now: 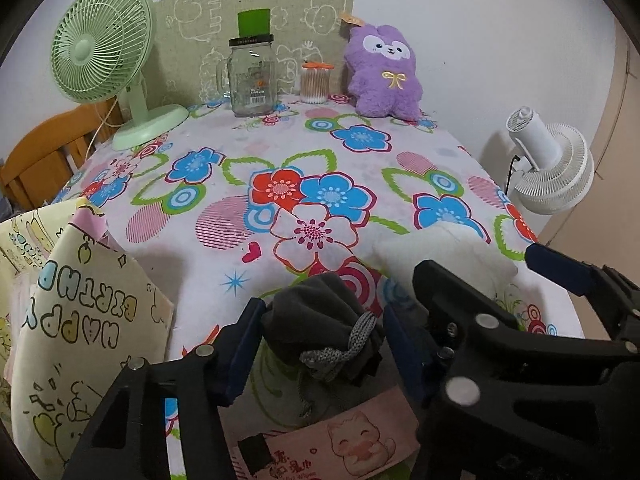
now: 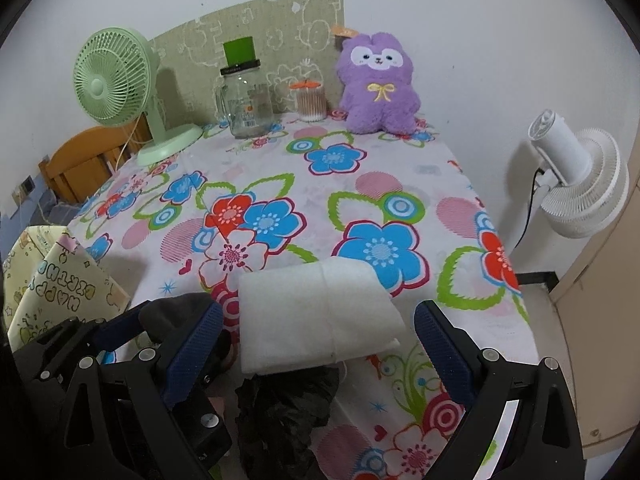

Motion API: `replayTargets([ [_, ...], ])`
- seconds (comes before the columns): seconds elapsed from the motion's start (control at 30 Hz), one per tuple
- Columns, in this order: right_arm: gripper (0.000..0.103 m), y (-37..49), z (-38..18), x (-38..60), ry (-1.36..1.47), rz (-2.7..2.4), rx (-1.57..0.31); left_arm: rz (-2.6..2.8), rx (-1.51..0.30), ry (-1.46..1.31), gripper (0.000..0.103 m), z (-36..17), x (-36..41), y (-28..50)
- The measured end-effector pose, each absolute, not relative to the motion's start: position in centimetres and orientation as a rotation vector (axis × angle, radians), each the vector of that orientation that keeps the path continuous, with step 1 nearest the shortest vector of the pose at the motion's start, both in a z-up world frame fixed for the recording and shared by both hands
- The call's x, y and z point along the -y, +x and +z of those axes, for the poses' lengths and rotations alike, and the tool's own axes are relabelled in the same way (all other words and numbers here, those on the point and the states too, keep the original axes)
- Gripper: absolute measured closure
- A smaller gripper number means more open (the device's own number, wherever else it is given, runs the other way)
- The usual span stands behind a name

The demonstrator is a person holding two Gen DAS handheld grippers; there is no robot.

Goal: Organize soft objects
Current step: 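Grasp the white folded cloth with the right tool while the left tool grasps the gray knit pouch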

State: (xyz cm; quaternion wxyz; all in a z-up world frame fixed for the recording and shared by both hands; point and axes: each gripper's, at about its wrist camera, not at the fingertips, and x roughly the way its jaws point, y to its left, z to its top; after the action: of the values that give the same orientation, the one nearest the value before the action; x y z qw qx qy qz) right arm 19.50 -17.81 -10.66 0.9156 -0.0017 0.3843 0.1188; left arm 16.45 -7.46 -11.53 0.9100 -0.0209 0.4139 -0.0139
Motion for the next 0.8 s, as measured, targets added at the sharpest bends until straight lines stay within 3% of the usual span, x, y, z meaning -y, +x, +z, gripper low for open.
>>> replayTargets([
  [0.27,0.005,20.9,-12.1,17.2,-0.02,0.232,-0.836,-0.049,-0.871,-0.025,0.044,-12.1,7.7,17.0],
  [0.33,0.005,21.2,-12.5,17.1,-0.03,0.228,-0.853,-0.075,-0.925,-0.035,0.057,-12.8,7.8,17.6],
  [0.53,0.005,21.4,-13.2,17.2,-0.029,0.232,-0.865,-0.062,-0.91,-0.014,0.059,-13.2,8.1,17.5],
  [0.8,0.016,21.2,-13.1,17.2,-0.035,0.233,-0.847,-0.06,-0.9,-0.011,0.064,-13.1,8.1,17.4],
])
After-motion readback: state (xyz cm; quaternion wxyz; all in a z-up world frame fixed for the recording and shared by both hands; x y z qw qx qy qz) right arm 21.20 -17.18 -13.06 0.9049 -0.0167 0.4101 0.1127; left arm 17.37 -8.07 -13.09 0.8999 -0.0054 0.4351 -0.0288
